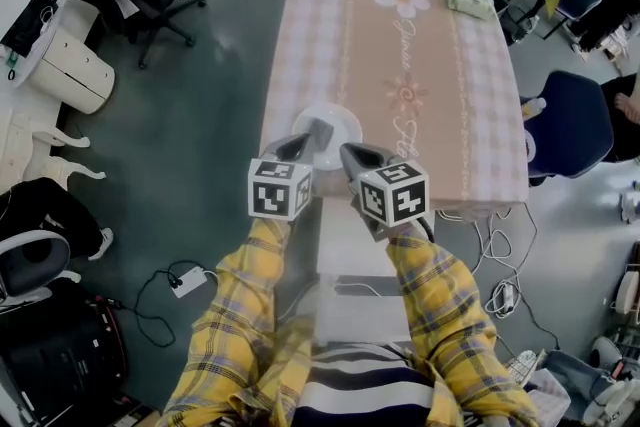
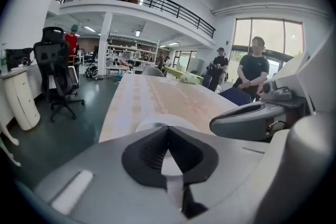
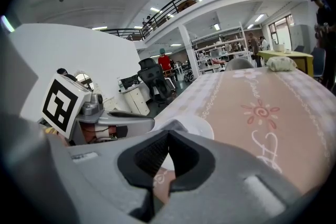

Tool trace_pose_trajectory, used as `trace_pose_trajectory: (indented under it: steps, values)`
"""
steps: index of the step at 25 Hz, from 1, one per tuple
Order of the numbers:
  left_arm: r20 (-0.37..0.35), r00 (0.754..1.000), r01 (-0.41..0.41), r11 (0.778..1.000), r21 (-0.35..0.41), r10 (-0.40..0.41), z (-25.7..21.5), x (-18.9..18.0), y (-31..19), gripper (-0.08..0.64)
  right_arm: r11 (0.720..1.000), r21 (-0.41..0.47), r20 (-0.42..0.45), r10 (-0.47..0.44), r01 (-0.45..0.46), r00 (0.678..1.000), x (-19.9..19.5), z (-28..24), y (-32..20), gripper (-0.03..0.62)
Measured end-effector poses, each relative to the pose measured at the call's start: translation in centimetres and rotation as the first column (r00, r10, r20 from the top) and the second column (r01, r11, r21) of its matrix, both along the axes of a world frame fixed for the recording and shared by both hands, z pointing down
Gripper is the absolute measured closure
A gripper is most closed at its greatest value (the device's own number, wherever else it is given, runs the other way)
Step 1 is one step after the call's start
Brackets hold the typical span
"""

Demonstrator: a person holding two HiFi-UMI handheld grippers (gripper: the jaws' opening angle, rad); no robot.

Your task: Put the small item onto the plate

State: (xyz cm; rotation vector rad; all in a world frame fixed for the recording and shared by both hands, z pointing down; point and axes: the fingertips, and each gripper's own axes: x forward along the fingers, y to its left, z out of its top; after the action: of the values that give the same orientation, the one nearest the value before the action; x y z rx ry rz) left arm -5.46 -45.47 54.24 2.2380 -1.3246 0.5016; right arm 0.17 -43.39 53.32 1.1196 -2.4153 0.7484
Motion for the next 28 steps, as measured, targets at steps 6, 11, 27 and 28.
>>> trace_pose_trajectory:
  steps: [6, 11, 27, 28]
  values:
    - [-0.032, 0.999, -0.016, 1.0, -0.011, 0.016, -1.3, 0.9, 3.8, 0.557, 1.0, 0.029, 0.011, -0.006, 0.006, 1.0, -0.1, -1.7, 2.4, 0.595]
    - [-0.042, 0.999, -0.013, 1.0, 0.002, 0.013, -2.7, 0.9, 6.9, 0.557, 0.998, 0.064, 0.014, -0.017, 0.016, 1.0, -0.3, -3.6, 5.0, 0.595]
    - [-0.054, 0.997, -0.058, 0.997, 0.044, 0.06, -5.8, 2.7, 17.1, 0.557, 0.992, 0.124, -0.029, -0.009, 0.012, 1.0, 2.4, -7.0, 14.5, 0.595]
    - [-0.053, 0.997, -0.06, 0.997, 0.048, 0.062, -6.1, 2.7, 17.8, 0.557, 0.992, 0.127, -0.034, -0.011, 0.015, 0.999, 2.5, -7.2, 15.1, 0.595]
